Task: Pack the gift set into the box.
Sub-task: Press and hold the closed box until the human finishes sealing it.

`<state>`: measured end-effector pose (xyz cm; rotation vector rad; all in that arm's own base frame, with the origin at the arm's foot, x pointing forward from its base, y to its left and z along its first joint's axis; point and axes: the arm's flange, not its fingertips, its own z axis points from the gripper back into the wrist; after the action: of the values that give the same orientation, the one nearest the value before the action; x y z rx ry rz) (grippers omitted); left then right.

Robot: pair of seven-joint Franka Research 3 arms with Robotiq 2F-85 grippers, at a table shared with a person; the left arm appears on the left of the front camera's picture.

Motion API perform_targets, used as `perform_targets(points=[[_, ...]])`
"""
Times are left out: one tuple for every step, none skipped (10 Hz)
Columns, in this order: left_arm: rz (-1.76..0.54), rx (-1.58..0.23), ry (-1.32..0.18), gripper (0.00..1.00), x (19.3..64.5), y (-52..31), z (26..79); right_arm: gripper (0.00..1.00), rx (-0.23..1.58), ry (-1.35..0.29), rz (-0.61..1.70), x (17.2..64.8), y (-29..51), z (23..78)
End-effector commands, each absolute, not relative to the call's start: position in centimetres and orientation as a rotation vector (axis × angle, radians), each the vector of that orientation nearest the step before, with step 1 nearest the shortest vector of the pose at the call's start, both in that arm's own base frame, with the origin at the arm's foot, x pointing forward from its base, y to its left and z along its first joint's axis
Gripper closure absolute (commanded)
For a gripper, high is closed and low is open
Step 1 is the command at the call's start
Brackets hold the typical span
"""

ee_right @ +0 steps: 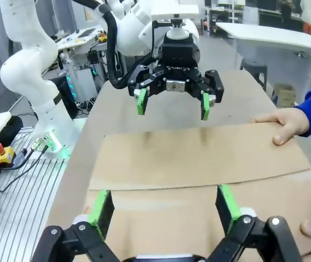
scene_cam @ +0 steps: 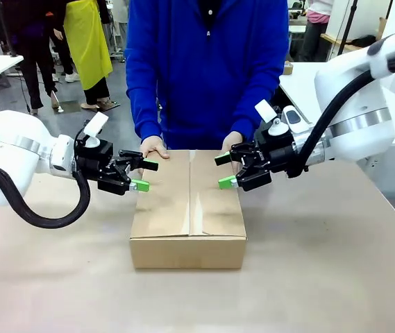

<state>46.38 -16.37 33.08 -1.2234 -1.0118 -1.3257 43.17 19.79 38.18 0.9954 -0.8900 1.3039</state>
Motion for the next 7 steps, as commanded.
perform_targets(points=[[-1.361,-1.172,-1.038,0.0,46.6,-16.3,32.9,0.0,1.002,-0.887,1.312,43.5,20.0,37.1],[-1.438,-1.023,-1.111,0.0,46.4,-17.6,32.0,0.0,1.043,-0.93,1.365,44.9,20.9,35.7],[-1.443,-0.967,-1.122,0.0,46.5,-18.1,31.6,0.0,1.017,-0.956,1.355,45.8,20.9,34.5],[-1.466,-0.992,-1.078,0.0,46.5,-18.2,31.4,0.0,1.011,-0.96,1.331,46.3,20.8,33.6],[-1.481,-0.998,-1.068,0.0,46.5,-18.4,31.2,0.0,1.033,-0.949,1.343,46.8,21.0,32.9],[-1.482,-0.987,-1.065,0.0,46.9,-18.6,30.9,0.0,1.018,-0.947,1.36,47.4,21.4,32.1],[-1.472,-0.974,-1.045,0.0,47.2,-18.9,30.3,0.0,1.009,-0.936,1.392,48.0,21.8,31.3]])
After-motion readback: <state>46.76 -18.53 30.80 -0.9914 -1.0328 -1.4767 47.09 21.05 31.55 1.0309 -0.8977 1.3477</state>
